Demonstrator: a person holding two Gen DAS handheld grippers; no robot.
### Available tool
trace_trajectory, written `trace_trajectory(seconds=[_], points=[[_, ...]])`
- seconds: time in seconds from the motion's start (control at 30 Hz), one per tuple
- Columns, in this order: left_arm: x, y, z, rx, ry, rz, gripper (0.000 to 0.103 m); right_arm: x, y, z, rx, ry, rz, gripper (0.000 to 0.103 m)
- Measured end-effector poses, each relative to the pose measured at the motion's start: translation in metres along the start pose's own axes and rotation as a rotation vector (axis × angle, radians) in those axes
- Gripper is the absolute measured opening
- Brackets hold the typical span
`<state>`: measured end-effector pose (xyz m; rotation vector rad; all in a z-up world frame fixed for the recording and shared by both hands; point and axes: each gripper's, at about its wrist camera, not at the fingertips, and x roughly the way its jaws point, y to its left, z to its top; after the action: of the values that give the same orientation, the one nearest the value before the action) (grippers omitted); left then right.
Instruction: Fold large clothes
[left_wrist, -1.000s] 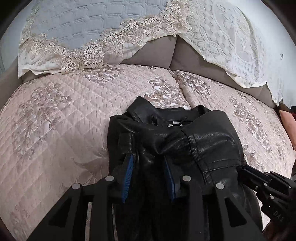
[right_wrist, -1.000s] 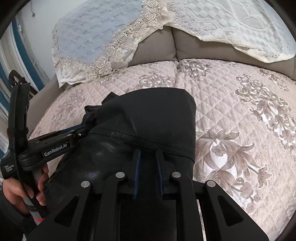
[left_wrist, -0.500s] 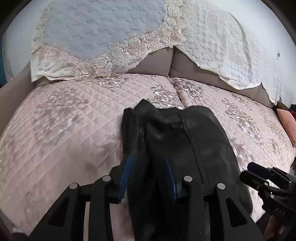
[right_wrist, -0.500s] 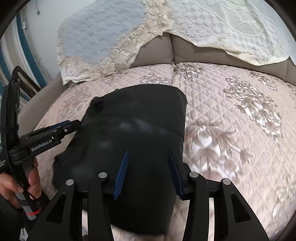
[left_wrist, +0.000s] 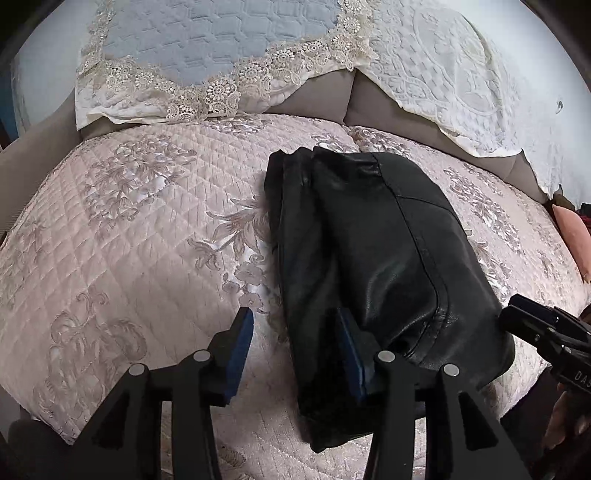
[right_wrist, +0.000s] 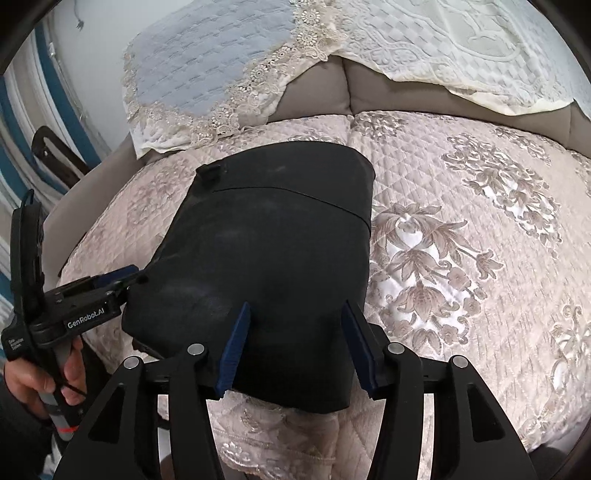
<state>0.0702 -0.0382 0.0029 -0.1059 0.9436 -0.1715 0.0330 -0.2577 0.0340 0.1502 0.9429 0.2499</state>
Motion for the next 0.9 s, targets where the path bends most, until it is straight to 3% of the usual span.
trace_trajectory(seconds=[0.4,0.53,0.9], points=[[-0.017,-0.005,0.011,0.001,-0.045,-0.04,0.05,-0.006,-0.001,0.01,0.025,-0.022,0.015,0.053],[-0.012,-0.005,0.016,-0.012,-0.04,-0.072,0.053,-0.004,-0.009,0.013,0.055,-0.025,0.035,0.058],[0.044,0.031,0.037,-0.173,0.05,-0.214,0.059,0.047,-0.061,0.026,0.242,0.069,0.19,0.063]])
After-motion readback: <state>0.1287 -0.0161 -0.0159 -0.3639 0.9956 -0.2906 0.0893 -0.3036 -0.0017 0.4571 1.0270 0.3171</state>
